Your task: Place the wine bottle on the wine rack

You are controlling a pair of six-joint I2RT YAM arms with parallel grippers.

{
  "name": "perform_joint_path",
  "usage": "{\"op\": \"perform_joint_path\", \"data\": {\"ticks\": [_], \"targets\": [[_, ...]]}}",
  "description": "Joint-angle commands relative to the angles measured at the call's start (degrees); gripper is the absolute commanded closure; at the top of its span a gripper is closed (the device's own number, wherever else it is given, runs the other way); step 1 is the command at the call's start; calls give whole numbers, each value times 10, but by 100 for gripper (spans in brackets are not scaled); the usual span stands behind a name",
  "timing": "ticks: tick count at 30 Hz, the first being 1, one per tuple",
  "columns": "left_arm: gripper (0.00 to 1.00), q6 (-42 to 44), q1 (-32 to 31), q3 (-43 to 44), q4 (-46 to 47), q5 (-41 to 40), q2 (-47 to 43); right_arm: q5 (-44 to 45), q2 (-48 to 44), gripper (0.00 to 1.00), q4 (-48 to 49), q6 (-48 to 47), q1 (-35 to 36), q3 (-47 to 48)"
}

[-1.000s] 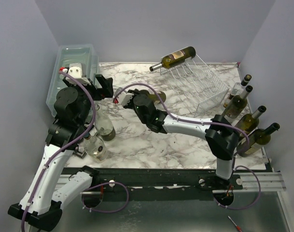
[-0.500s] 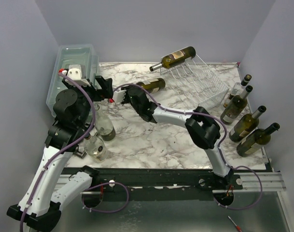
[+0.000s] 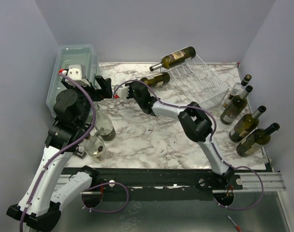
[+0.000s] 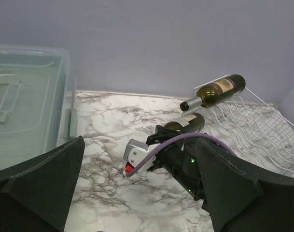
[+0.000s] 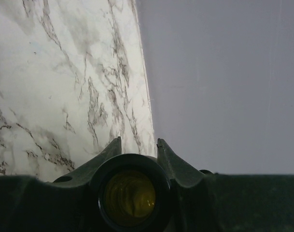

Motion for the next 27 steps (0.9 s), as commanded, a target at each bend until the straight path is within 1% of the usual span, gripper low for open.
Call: {"op": "perform_joint_path", "data": {"ticks": [1,5,16,21,27], "targets": [[1,11,-3,-5,7,-22,-4,10,21,100,37,-100,-1,58],[1,9,-4,-5,7,-18,-4,21,36,99,28,-118,-4,82],[1,8,-9,-6,8,-16,-3,44,56,100,31,-141,-23,90],[1,16,-9,-6,7,-32,-4,54,62,99,69,-168,-38,66],[1,11,-11,-6,7,-18,0,55,80,99,106,-198,-61,50]]}}
